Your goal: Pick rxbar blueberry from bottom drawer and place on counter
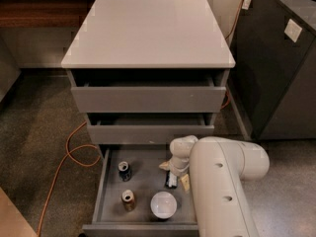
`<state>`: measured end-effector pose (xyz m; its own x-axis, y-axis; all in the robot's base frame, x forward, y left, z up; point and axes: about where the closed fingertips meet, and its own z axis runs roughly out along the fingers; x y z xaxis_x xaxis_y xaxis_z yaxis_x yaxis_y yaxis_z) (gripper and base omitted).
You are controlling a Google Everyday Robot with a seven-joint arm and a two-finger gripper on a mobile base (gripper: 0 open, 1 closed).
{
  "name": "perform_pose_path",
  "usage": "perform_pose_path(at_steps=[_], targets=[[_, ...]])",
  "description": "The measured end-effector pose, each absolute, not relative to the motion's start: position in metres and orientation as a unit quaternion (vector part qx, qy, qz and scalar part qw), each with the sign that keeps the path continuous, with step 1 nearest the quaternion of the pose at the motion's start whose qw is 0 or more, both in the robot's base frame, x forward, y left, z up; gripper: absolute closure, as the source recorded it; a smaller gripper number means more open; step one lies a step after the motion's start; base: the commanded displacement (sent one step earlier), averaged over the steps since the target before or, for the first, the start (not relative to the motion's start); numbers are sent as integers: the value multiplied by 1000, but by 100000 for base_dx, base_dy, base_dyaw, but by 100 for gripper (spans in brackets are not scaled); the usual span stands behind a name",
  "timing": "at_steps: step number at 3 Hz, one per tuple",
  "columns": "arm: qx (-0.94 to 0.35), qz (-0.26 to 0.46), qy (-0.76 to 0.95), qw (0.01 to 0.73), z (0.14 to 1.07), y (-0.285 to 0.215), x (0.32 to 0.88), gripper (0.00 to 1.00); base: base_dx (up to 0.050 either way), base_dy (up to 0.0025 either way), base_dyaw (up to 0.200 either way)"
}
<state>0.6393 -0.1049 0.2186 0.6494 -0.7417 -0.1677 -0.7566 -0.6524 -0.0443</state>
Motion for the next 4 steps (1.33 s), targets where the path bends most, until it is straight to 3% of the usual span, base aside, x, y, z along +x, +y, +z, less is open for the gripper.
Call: perform_pose_path(at_steps=[4], targets=[[-948, 62, 313, 19, 170, -99, 668, 0, 0, 0, 0]])
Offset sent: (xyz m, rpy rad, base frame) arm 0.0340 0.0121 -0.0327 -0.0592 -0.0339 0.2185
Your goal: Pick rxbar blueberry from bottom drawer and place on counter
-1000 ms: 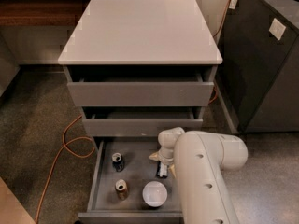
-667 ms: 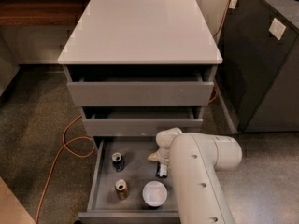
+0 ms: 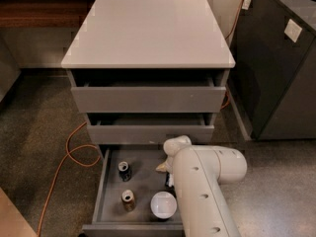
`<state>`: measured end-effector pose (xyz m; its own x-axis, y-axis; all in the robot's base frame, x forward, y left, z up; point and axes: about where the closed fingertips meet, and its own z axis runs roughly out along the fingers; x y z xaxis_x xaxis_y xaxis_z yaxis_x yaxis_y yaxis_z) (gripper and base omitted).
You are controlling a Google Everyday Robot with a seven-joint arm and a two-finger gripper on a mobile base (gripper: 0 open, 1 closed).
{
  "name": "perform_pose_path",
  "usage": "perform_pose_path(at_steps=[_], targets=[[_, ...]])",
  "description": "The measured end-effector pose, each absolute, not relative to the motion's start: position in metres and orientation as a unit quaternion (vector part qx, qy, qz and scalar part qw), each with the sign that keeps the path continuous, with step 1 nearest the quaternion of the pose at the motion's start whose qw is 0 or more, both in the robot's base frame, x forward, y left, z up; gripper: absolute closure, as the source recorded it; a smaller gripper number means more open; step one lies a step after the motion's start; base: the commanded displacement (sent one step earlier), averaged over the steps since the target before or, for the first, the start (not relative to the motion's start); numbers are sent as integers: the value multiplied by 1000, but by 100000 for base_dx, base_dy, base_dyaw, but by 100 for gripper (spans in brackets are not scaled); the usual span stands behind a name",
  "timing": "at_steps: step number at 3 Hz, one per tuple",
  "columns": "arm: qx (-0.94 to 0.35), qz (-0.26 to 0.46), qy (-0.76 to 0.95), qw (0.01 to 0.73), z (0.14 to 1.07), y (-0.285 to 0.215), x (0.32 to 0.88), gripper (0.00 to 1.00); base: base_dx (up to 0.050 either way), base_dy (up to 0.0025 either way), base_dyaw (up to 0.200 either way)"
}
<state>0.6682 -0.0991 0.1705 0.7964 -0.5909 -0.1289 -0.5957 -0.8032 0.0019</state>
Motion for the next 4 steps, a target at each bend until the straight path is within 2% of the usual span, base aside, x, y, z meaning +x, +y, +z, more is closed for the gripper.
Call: perform_pose_path(at_steps=[4], targets=[[-954, 97, 280, 43, 147, -100, 675, 0, 0, 0, 0]])
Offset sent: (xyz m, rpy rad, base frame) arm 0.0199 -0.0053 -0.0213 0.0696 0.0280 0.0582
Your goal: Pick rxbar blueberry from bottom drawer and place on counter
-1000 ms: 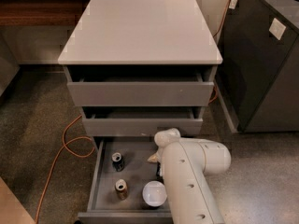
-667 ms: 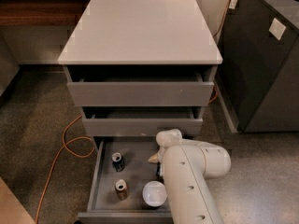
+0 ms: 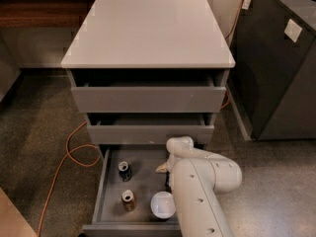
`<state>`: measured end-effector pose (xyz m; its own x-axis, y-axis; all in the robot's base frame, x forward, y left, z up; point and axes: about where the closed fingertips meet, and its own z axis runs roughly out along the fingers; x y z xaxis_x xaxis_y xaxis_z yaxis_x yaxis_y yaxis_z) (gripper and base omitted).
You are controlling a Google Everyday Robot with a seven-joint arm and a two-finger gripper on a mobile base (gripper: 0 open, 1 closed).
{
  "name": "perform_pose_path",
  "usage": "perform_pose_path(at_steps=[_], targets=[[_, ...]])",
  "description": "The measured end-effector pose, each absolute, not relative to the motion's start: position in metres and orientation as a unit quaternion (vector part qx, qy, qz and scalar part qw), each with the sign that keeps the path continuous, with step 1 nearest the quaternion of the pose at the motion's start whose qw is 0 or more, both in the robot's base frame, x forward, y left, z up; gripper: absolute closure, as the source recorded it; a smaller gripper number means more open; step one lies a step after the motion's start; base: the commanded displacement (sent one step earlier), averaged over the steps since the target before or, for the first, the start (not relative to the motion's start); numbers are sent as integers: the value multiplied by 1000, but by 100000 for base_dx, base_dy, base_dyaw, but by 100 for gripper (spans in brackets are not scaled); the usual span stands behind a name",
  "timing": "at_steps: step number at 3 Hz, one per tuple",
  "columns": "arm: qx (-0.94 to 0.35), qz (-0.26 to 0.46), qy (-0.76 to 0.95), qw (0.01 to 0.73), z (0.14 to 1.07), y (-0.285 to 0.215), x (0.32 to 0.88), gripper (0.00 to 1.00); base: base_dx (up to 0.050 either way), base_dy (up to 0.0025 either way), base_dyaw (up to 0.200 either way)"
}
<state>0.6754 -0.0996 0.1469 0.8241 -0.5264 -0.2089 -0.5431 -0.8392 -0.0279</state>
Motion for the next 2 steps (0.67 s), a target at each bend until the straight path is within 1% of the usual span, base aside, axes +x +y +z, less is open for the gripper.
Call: perform_pose_path(at_steps=[1, 2], targets=[[-955, 105, 274, 39, 142, -98, 676, 0, 0, 0, 0], [-957, 116, 265, 31, 136, -95, 675, 4, 0, 0, 0]])
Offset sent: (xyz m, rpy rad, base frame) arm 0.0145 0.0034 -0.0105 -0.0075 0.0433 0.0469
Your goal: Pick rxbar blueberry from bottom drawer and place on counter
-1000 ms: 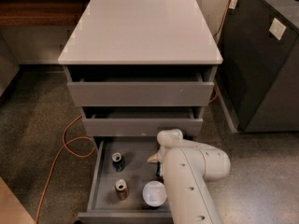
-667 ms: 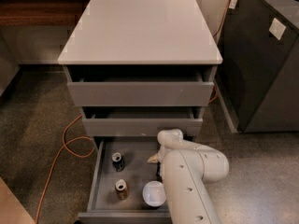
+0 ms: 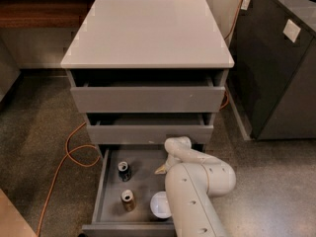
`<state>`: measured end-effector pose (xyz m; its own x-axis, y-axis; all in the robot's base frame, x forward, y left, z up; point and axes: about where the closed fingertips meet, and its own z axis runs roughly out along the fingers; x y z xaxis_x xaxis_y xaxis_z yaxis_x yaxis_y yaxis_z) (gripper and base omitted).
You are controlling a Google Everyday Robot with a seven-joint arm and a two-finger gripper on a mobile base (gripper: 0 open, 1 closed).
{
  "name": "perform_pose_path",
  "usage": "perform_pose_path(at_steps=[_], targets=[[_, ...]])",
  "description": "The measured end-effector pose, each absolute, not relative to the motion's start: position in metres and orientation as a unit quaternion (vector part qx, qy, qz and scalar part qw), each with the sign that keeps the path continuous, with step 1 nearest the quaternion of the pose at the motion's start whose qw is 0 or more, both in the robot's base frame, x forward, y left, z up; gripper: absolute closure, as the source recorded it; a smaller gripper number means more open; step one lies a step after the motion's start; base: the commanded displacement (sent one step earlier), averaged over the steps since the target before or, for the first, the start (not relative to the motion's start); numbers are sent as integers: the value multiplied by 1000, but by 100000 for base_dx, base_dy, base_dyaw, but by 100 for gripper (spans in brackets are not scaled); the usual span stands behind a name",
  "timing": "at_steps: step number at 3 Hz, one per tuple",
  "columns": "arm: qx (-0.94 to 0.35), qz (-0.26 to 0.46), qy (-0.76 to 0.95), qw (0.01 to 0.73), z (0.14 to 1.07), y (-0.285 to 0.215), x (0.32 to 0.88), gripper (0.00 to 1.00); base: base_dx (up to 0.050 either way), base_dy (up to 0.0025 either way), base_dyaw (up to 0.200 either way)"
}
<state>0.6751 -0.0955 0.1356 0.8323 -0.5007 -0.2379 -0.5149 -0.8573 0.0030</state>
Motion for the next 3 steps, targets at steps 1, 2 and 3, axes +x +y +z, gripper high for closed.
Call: perform_pose_path(at_steps=[1, 2, 3], targets=[[-957, 122, 261, 23, 131, -94, 674, 26, 0, 0, 0], [-957, 125, 261, 9, 125, -95, 674, 50, 0, 0, 0], [-957, 124, 263, 6, 124, -96, 676, 73, 0, 0, 0]])
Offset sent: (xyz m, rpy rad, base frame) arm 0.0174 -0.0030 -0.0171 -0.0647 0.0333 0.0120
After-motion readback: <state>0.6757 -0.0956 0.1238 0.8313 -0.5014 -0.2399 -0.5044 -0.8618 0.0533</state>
